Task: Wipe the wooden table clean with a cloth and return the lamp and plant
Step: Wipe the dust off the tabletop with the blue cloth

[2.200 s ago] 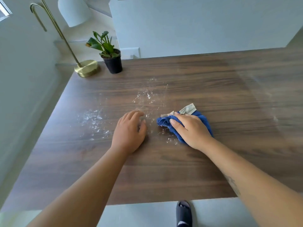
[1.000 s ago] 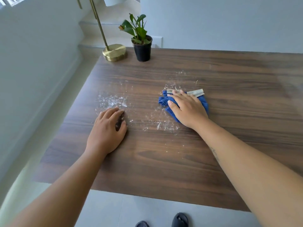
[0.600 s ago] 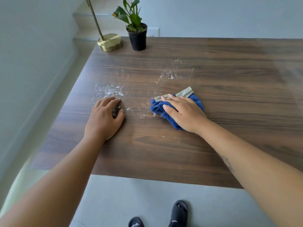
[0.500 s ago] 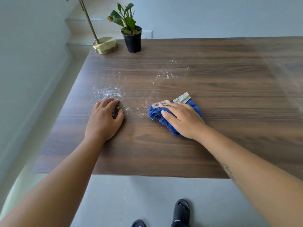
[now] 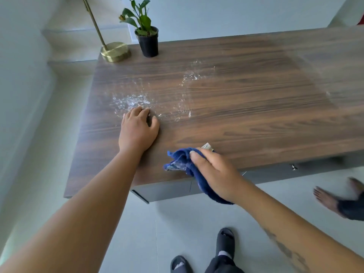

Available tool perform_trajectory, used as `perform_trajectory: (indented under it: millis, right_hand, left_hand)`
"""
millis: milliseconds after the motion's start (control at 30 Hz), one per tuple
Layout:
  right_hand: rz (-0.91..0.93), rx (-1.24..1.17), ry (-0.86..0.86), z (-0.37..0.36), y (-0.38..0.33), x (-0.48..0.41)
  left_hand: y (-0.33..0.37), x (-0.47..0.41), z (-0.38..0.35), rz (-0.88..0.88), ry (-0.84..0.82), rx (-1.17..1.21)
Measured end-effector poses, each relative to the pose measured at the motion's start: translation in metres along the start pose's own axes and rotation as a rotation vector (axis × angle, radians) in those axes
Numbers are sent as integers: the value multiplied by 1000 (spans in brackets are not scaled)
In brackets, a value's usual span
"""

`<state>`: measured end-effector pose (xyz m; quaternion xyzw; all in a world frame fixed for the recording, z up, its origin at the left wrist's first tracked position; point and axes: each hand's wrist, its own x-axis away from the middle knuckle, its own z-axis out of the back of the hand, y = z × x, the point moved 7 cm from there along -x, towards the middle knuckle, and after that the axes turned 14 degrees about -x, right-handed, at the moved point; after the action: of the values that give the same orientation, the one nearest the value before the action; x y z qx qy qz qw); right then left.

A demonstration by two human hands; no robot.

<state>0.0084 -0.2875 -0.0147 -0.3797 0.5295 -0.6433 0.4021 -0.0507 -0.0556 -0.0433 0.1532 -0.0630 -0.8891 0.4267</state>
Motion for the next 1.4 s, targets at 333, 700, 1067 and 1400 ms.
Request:
perform_trajectory:
  millis: [333,700,1067,1400]
  right_hand:
    - [228,165,402,106,-58,-101]
    - [131,784,7,27,28,-104]
    - [487,539,-128,-6,-4,-8]
    - [151,332,288,82,4,-123]
  left_hand:
    - [0,-3,2,23,25,23]
    - [0,-4,2,32,59,-3]
    - [2,-3,3,11,56,-23]
    - [2,-3,3,16,63,-32]
